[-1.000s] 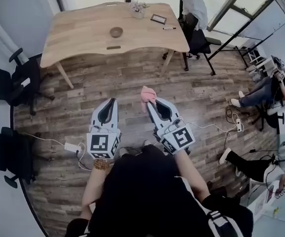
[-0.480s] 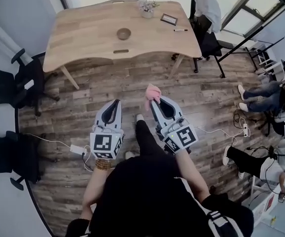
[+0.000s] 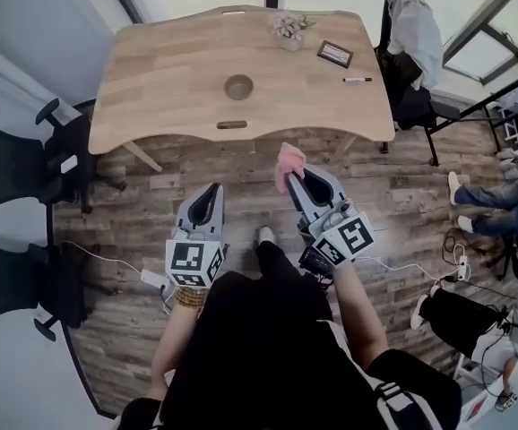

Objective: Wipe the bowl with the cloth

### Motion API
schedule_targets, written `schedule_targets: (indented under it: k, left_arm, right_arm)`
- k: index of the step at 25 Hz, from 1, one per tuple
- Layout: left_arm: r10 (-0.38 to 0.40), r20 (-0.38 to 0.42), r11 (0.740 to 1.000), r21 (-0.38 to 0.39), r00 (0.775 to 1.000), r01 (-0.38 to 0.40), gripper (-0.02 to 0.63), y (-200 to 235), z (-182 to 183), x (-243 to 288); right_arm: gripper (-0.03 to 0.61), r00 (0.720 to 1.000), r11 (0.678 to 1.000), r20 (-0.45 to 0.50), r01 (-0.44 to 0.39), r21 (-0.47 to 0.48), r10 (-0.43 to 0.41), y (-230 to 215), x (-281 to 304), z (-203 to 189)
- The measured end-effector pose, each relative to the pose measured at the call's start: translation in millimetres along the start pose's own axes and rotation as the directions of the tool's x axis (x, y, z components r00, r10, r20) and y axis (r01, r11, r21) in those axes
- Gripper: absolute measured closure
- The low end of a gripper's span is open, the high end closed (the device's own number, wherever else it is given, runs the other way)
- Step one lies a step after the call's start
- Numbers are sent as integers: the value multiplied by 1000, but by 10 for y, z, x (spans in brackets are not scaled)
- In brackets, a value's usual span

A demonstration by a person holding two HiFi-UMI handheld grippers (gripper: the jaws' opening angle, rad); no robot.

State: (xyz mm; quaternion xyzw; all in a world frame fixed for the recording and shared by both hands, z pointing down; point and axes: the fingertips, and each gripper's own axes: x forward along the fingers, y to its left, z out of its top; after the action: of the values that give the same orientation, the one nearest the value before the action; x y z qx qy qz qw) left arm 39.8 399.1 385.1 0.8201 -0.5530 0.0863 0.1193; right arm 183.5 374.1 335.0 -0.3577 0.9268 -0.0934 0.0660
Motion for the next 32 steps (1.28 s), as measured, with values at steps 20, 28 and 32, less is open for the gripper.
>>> schedule_targets:
  k: [20, 28, 32]
  left_arm:
    - [58, -105, 997, -50, 993, -63, 597, 1459, -248, 1887]
    - [-15, -120, 997, -77, 993, 6, 595, 2226, -80, 3033]
    - [-66, -159, 993, -104, 985, 50, 595, 2469, -164, 3413]
  right_arm:
    - [534, 961, 996, -273, -63, -56, 46, -1557, 1824, -335]
    - [534, 943, 999, -331, -33, -15, 26, -2216, 3039, -320]
    - [533, 937, 997, -349, -6, 83, 35, -2414, 3491, -445]
